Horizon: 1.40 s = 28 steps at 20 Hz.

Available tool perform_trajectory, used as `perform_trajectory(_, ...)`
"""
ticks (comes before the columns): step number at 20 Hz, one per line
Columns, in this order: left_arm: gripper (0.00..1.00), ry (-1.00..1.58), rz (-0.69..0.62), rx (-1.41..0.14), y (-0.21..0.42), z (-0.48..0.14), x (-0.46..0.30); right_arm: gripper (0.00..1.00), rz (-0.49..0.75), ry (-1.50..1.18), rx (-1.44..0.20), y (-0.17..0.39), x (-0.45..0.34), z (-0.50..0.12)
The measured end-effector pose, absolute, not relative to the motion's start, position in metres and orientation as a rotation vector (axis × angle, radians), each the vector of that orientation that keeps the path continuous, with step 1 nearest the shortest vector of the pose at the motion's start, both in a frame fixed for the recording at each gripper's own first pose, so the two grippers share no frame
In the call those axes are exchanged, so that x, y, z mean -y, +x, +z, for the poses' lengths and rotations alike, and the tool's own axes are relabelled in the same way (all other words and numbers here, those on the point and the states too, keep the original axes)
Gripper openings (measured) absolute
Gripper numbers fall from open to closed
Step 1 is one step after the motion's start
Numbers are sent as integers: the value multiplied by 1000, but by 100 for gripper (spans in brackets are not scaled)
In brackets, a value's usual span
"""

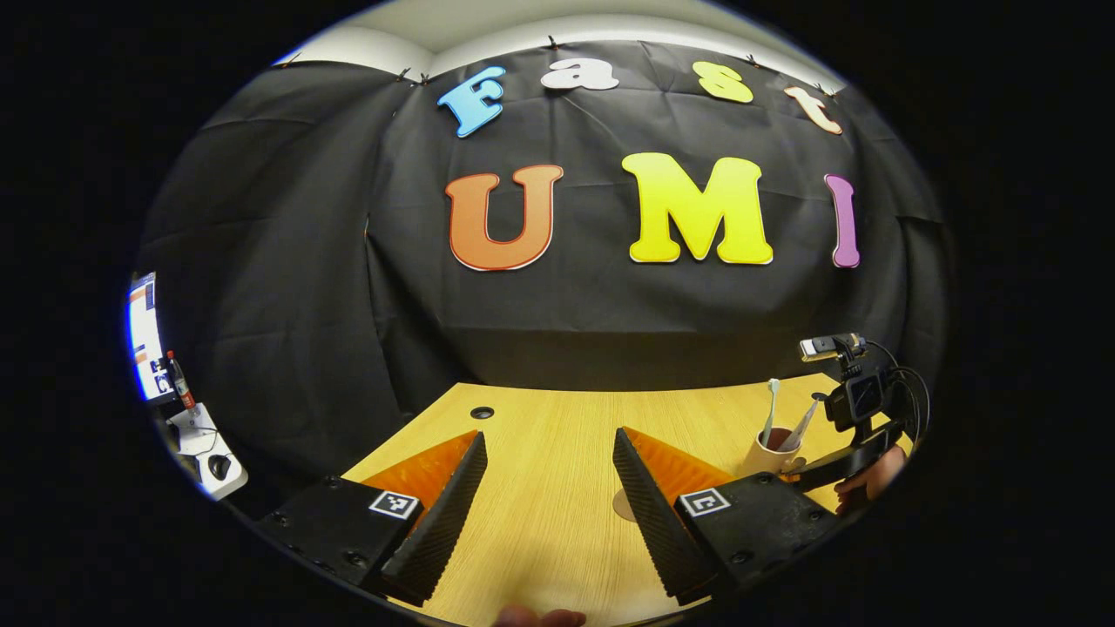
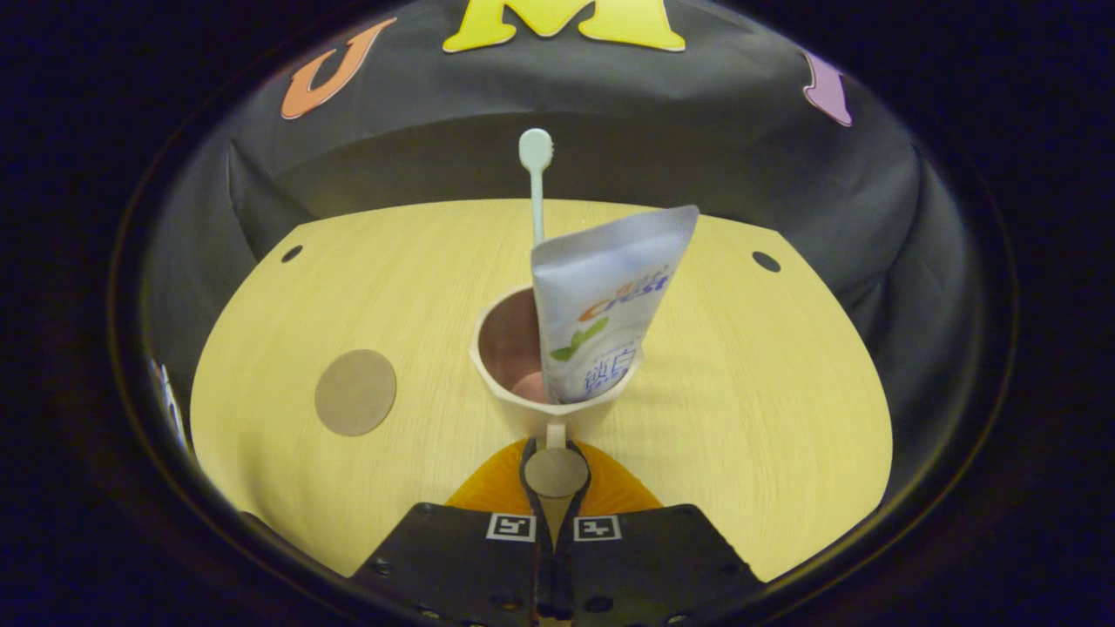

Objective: Put the toothbrush and toothpaste on the desktop into the cup, then pick up the cup and place it on the coaster on the desktop.

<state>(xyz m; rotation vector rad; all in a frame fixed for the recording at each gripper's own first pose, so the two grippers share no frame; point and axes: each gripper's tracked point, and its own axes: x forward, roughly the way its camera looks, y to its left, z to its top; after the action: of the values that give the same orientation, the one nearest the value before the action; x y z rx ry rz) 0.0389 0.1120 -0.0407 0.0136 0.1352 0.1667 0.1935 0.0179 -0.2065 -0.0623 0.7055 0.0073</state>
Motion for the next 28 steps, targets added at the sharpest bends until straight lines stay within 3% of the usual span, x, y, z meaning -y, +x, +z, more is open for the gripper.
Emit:
perform_trajectory(17, 93, 13, 244, -148, 23, -39, -151, 1, 233, -64, -616, 188, -10, -202)
perform_trajectory(28, 93, 15, 273, -163, 10, -43, -168, 1, 275, -90, -592, 180, -11, -192)
